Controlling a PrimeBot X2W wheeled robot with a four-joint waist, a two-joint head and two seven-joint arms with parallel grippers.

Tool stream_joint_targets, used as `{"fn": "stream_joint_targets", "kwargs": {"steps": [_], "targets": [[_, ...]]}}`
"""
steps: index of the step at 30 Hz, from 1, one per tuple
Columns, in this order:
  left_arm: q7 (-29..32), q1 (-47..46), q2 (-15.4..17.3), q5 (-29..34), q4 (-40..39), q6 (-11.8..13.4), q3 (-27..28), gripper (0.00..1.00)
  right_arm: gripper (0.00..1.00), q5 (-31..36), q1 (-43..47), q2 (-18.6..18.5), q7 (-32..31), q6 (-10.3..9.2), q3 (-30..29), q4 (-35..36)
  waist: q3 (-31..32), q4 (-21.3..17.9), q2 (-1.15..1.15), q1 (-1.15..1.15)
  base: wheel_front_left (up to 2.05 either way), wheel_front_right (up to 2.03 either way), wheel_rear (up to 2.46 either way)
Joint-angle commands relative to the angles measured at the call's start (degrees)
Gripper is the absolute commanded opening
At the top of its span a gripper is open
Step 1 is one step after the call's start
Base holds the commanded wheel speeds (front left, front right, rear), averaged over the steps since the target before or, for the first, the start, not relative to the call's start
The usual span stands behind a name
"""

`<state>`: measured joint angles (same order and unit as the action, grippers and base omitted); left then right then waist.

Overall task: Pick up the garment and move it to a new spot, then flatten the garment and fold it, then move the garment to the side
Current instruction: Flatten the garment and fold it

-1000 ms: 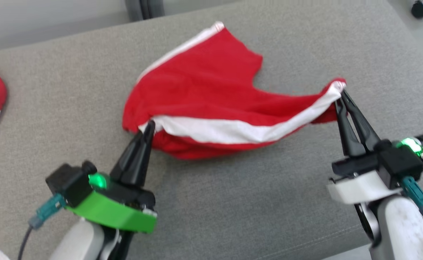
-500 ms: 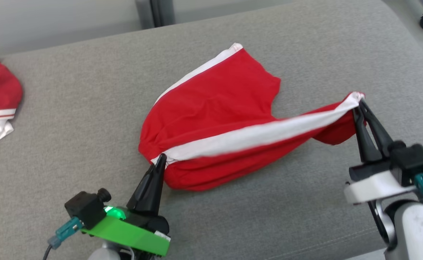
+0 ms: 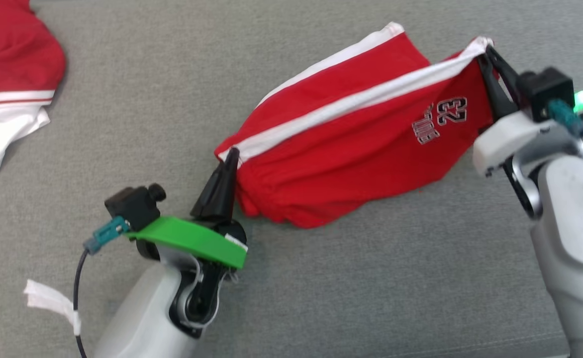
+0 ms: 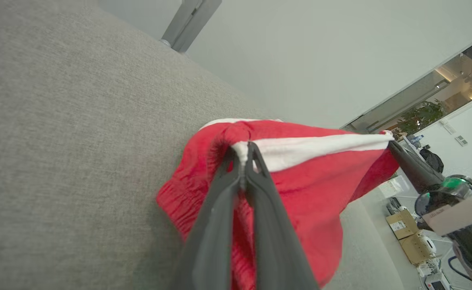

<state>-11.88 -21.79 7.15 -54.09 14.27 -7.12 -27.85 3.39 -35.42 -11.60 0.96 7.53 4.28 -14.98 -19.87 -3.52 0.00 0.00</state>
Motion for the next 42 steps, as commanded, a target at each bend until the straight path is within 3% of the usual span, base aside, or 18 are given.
{"fn": "stream_joint_targets", "kwargs": {"steps": [1,15,18,20,21,22,23,24,31,42], "targets": [[0.0,-1.9,-0.2,-0.8,1.2,-0.4,0.0,0.00,0.00,-0.4,-2.6,-0.8,0.0,-0.08,0.6,-2.7,-3.1,3.0,0.00,0.00,0.00,0.00,0.00],[-1.6,-11.2,-1.7,-5.2,9.1,-0.4,-4.1,0.00,0.00,-4.0,-21.7,-2.8,2.8,-0.08,8.4,-29.0,-6.9,6.7,0.00,0.00,0.00,0.00,0.00],[-2.0,-11.8,-1.3,-5.7,9.9,-0.4,-4.9,0.00,0.12,-4.6,-24.2,-2.6,4.4,-0.08,9.2,-33.0,-6.8,6.9,0.00,0.00,0.00,0.00,0.00],[-2.3,-12.1,-1.0,-6.0,10.4,-0.4,-5.1,0.00,0.37,-4.9,-25.8,-2.5,5.6,-0.08,9.8,-35.5,-6.7,6.9,0.00,0.00,0.00,0.00,0.00],[-2.3,-12.1,-1.0,-6.2,10.7,-0.4,-5.2,0.15,0.73,-4.8,-26.4,-2.5,6.2,-0.08,10.0,-36.5,-6.6,6.8,0.00,0.00,0.00,0.00,0.00],[-2.4,-12.3,-0.8,-5.8,11.0,-0.4,-5.8,0.39,1.00,-4.6,-27.0,-2.4,7.1,-0.08,9.9,-37.8,-6.5,6.8,0.00,0.00,0.00,0.00,0.00],[-2.5,-12.4,-0.7,-5.4,11.2,-0.4,-6.2,0.91,1.00,-4.4,-27.3,-2.3,7.8,-0.08,9.7,-38.8,-6.3,6.8,0.00,0.00,0.00,0.00,0.00],[-2.6,-12.3,-0.6,-5.1,11.4,-0.4,-6.6,1.00,1.00,-4.2,-27.7,-2.0,8.7,-0.08,9.8,-40.0,-6.1,6.7,0.00,0.00,0.00,0.00,0.00],[-3.4,-9.7,1.6,0.2,11.0,-0.4,-6.6,1.00,1.00,-4.4,-28.8,-1.0,12.6,-0.08,9.8,-45.3,-3.7,6.3,0.00,0.00,0.00,0.00,0.00],[-3.3,0.5,2.8,11.1,3.7,0.7,2.5,1.00,1.00,-9.3,-24.9,-3.1,13.9,-0.08,12.5,-50.2,2.5,5.9,0.00,0.00,0.00,0.00,0.00]]}}
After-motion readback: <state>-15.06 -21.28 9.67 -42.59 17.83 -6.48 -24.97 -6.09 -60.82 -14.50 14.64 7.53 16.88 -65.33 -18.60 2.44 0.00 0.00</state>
